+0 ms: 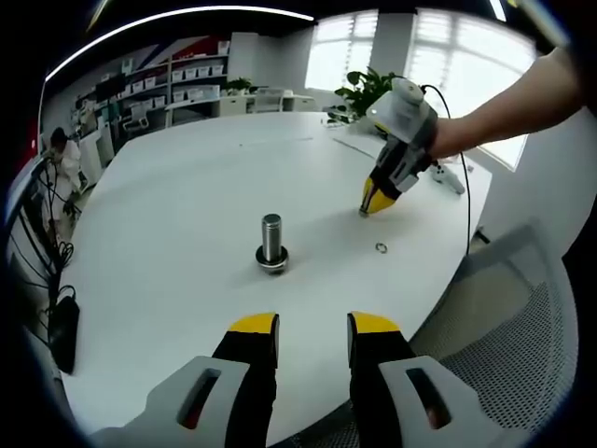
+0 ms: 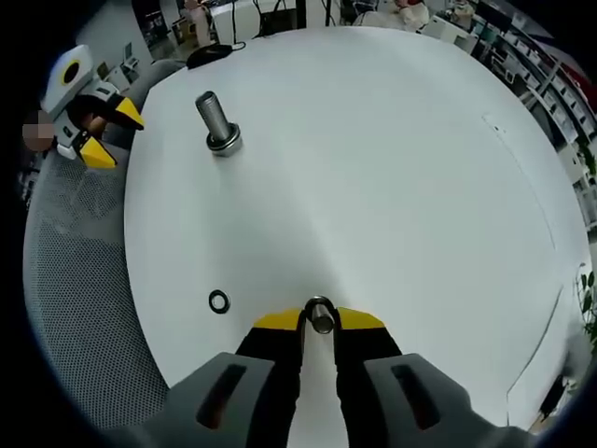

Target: Place the washer onto the threaded stud by aligning its center hole with the stud, sliding it down to the base, and recovering from edge contact or off-axis alignment until the washer reaches the visible bottom stop.

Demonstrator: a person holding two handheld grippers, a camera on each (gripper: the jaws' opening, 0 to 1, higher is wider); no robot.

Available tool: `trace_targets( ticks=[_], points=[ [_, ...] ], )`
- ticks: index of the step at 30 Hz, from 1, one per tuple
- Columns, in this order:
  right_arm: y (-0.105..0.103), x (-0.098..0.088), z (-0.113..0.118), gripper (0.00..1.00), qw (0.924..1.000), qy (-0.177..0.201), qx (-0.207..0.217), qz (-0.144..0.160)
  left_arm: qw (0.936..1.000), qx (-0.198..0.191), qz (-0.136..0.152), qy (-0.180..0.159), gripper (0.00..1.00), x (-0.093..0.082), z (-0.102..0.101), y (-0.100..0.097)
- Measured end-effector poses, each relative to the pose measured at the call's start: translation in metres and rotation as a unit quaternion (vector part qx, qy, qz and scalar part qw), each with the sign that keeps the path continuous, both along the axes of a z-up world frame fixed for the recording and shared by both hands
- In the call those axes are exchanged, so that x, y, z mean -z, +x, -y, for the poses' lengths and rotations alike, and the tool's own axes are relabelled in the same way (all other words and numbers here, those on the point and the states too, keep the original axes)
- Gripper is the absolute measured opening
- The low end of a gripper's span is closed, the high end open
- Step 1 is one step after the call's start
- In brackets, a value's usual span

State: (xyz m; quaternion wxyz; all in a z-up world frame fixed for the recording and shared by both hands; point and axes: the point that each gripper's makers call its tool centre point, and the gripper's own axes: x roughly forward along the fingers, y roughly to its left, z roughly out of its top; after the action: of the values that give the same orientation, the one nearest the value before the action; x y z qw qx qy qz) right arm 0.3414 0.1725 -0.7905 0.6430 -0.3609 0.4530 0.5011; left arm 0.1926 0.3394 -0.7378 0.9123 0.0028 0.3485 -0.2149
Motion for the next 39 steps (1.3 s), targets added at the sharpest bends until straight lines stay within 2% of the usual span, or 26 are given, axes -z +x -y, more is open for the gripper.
trace_targets(
  ticks=[3, 10, 20, 33, 39],
  points=[
    [0.0, -0.001, -0.002, 0.15, 1.0, 0.002, 0.003, -0.004, 1.0, -0.001, -0.001, -0.002, 0.27, 0.0, 0.0, 0.0],
    [-0.001, -0.004, -0.005, 0.18, 1.0, 0.006, -0.003, 0.007, 1.0, -0.002, 0.001, -0.006, 0.28, -0.001, 0.0, 0.0],
    [-0.002, -0.002, 0.005, 0.24, 0.9999, 0.001, 0.005, 0.009, 1.0, -0.001, 0.0, -0.007, 0.28, -0.001, 0.001, 0.0],
    [-0.019, 0.001, 0.016, 0.33, 1.0, -0.006, -0.005, 0.003, 0.9999, -0.003, -0.001, -0.01, 0.29, -0.001, 0.0, 0.0],
    [-0.032, -0.001, 0.013, 0.35, 0.9999, 0.009, 0.0, -0.006, 1.0, -0.004, 0.0, -0.008, 0.29, -0.001, -0.001, 0.0]
  ],
)
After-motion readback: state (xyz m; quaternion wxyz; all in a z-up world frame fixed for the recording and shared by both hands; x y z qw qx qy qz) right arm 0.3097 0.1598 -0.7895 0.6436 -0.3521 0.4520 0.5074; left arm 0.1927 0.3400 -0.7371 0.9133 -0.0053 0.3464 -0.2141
